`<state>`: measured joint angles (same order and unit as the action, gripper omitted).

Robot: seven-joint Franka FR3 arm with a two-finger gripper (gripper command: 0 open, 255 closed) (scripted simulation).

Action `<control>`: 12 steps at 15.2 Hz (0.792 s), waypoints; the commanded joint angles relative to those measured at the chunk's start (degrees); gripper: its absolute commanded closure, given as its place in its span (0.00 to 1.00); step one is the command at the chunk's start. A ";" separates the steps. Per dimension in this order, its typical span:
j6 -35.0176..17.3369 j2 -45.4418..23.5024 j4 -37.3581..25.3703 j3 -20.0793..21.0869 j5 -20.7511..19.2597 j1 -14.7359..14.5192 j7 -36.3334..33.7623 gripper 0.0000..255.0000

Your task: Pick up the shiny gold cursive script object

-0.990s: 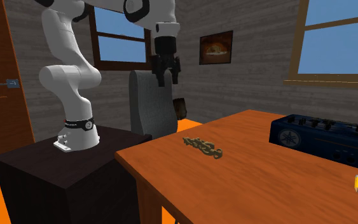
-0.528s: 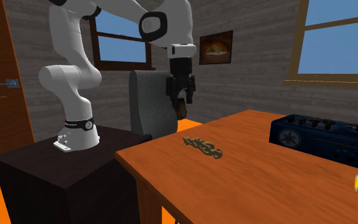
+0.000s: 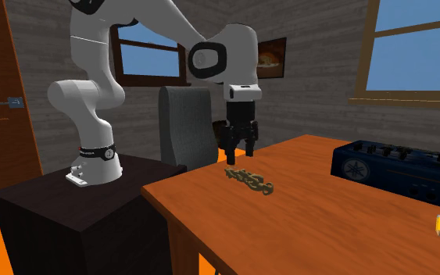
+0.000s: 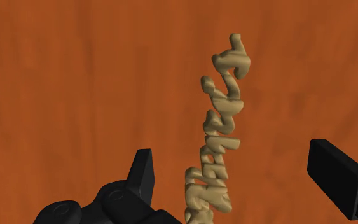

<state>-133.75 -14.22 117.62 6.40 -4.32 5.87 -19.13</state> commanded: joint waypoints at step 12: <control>-4.79 -4.54 0.32 -0.45 -1.08 -0.34 -1.18 1.00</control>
<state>-138.52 -18.74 117.95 5.95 -5.39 5.53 -20.31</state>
